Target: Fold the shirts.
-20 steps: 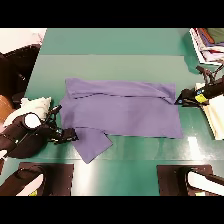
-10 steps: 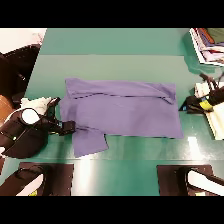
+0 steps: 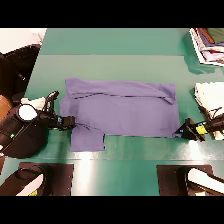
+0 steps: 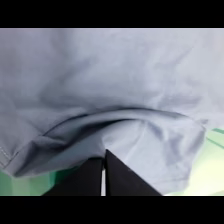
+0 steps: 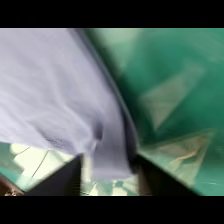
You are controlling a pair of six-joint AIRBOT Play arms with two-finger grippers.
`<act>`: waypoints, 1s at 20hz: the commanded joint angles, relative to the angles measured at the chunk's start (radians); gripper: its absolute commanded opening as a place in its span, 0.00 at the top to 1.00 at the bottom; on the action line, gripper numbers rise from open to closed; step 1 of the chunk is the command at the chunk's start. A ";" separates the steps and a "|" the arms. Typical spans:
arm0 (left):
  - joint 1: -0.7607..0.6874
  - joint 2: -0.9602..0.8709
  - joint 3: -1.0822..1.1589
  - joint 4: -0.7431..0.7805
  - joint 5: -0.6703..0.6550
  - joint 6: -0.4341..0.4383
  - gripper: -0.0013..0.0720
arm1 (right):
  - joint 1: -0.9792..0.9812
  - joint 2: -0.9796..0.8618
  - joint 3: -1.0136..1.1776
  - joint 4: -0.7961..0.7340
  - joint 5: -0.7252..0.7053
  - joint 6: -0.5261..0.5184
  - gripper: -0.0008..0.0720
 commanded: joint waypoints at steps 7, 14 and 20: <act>0.000 0.144 0.052 0.187 -0.272 -0.030 0.95 | 0.129 0.122 0.031 -0.126 0.085 -0.043 0.96; 0.000 0.293 0.097 0.131 -0.492 -0.043 0.95 | 0.133 0.402 0.033 -0.193 0.193 -0.020 0.96; 0.000 0.125 0.228 0.262 -0.199 0.030 0.95 | 0.168 0.223 0.229 -0.074 0.114 -0.019 0.96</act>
